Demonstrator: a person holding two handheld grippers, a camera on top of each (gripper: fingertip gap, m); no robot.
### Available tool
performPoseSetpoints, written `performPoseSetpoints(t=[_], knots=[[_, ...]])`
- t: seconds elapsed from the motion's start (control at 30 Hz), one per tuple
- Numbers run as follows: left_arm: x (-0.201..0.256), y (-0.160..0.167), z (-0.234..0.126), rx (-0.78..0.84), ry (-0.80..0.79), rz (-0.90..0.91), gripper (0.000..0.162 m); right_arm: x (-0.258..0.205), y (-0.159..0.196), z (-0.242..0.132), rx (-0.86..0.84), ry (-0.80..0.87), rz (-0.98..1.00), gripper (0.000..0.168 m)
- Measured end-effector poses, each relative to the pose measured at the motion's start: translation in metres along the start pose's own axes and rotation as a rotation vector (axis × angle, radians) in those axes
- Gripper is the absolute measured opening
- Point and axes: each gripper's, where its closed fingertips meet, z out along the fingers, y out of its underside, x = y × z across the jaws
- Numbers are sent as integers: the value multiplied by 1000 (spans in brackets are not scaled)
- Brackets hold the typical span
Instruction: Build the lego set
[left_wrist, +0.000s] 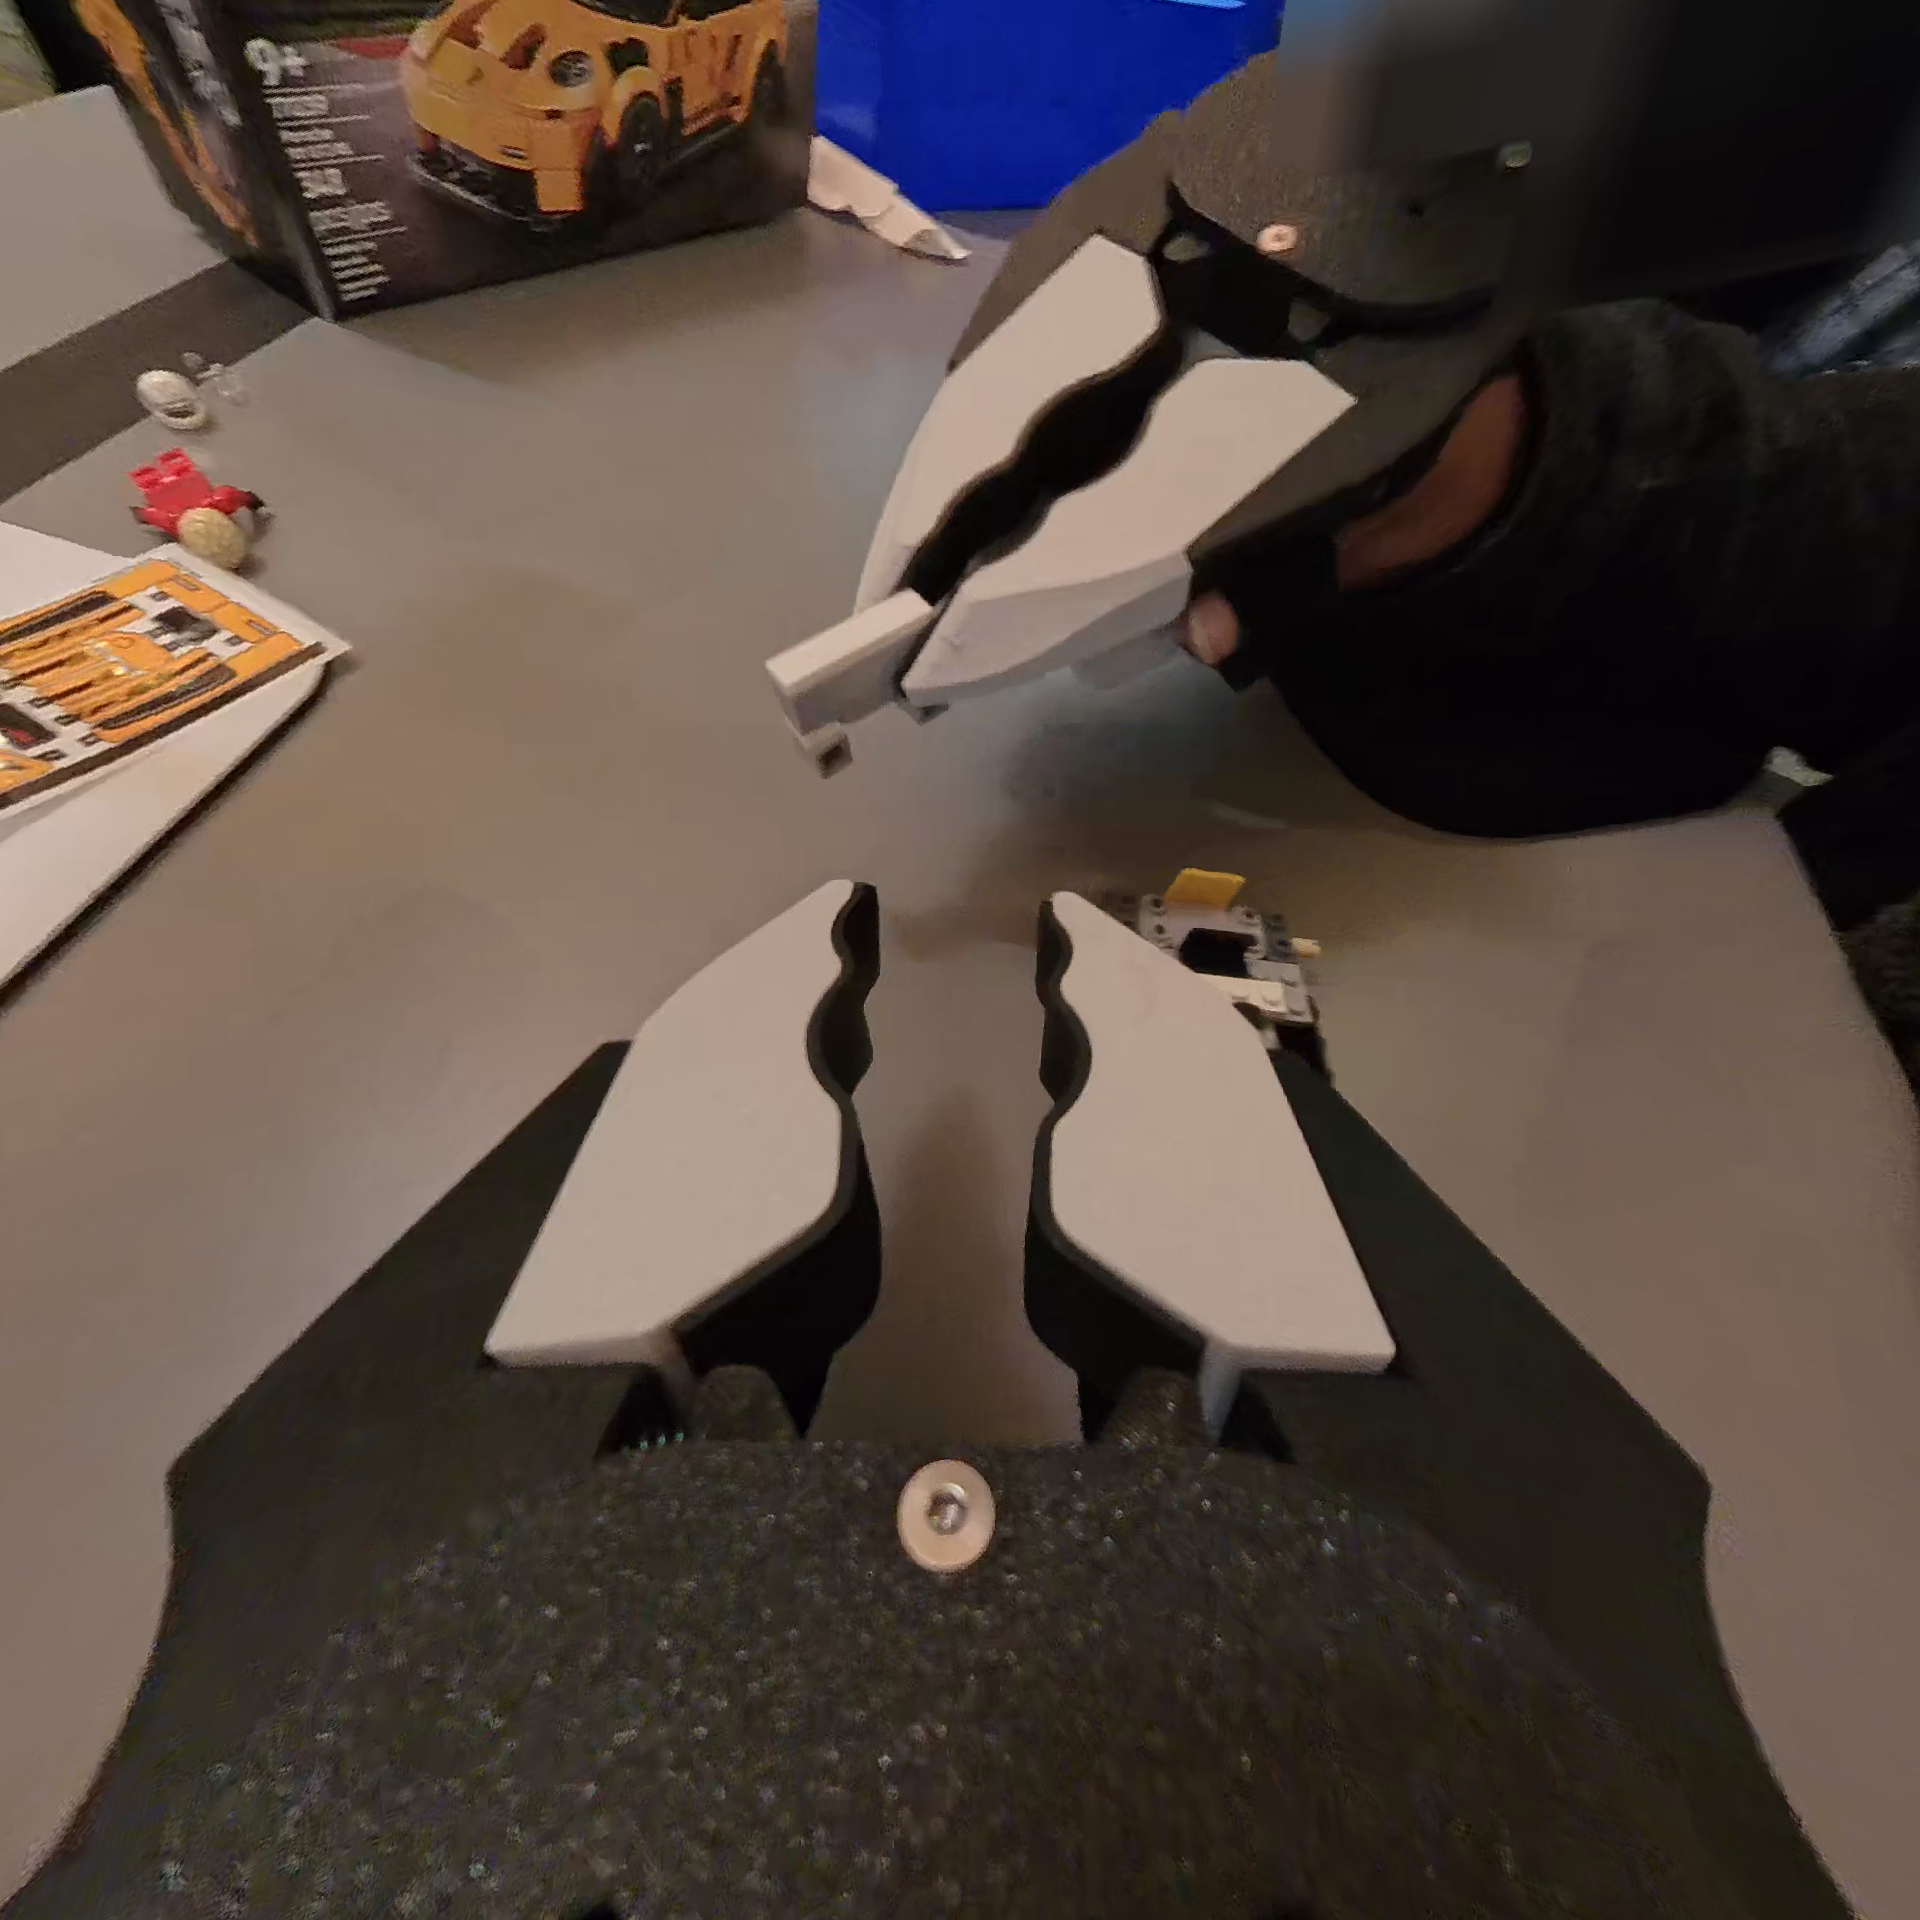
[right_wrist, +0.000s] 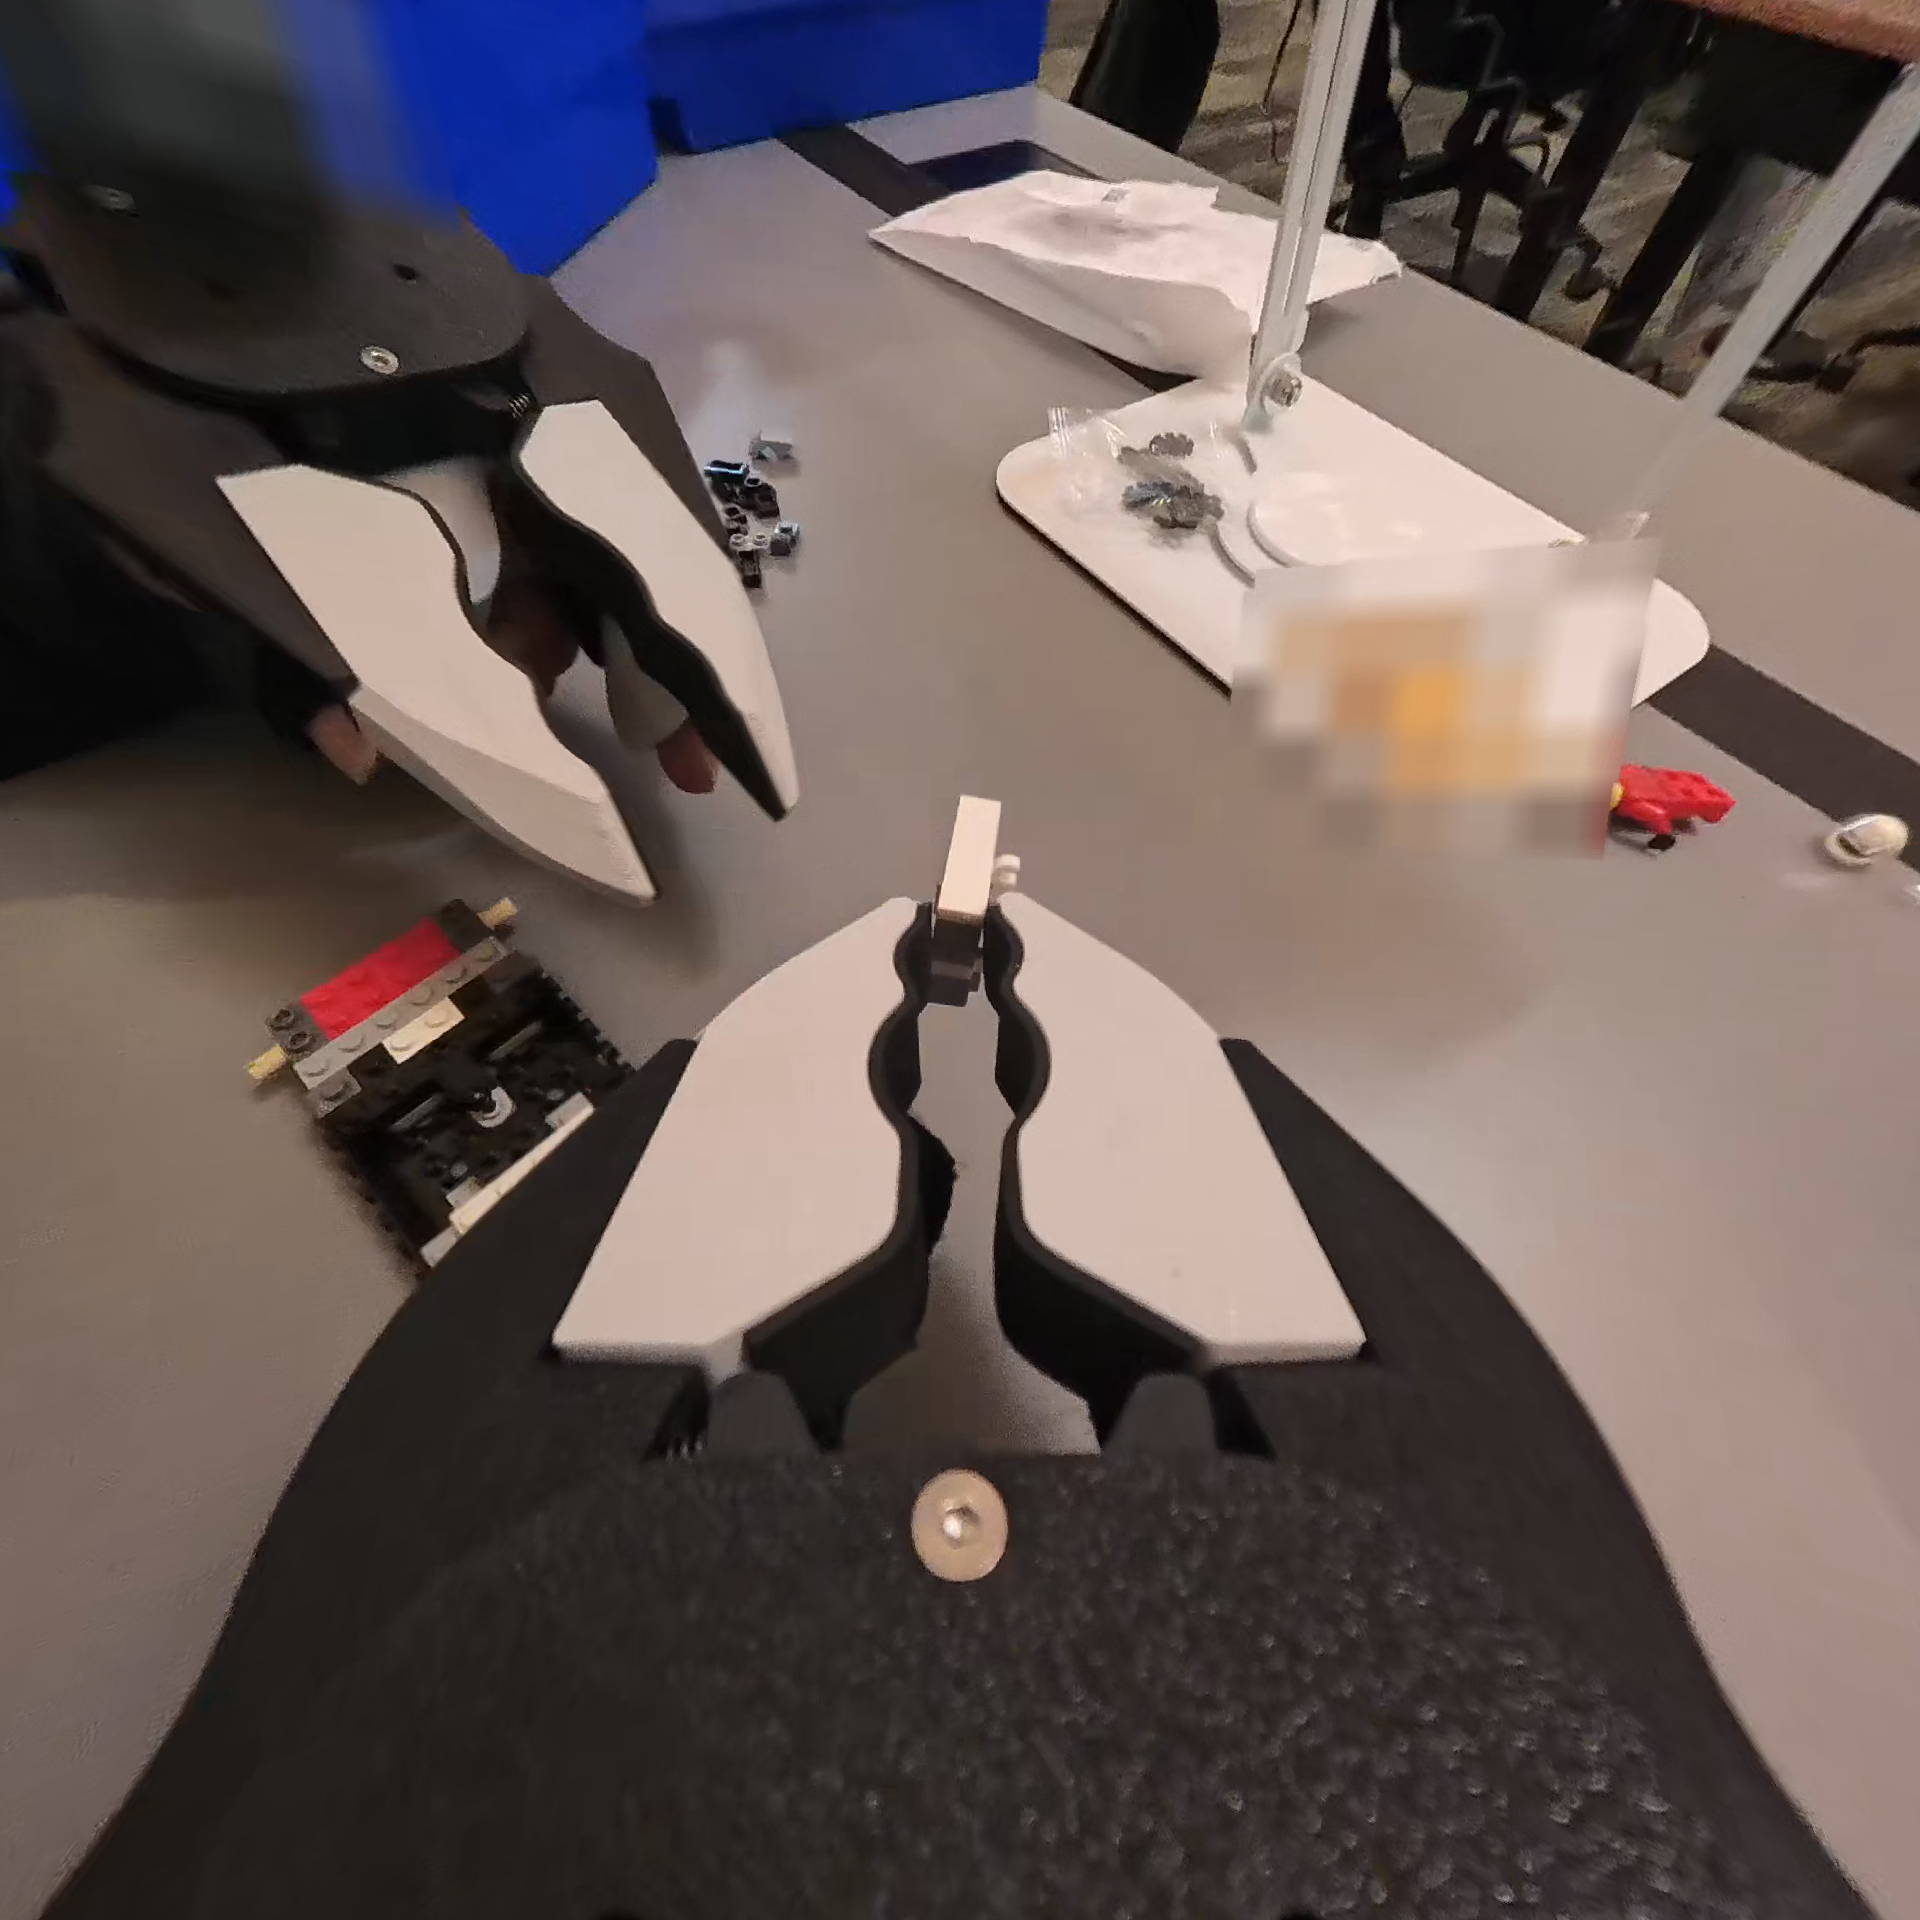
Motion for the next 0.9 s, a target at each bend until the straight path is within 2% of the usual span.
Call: performPoseSetpoints(t=[0.17, 0.33, 0.53, 0.9], knots=[[-10, -1, 4, -10, -137, 70, 37, -4, -5, 5, 38, 4, 27, 9], [-6, -9, 12, -24, -249, 163, 43, -13, -21, 2, 133, -57, 145, 9], [-19, -20, 6, -21, -432, 202, 41, -19, -25, 1, 165, -130, 259, 7], [-22, -15, 3, -52, -417, 192, 39, -26, -23, 8, 166, -141, 249, 7]])
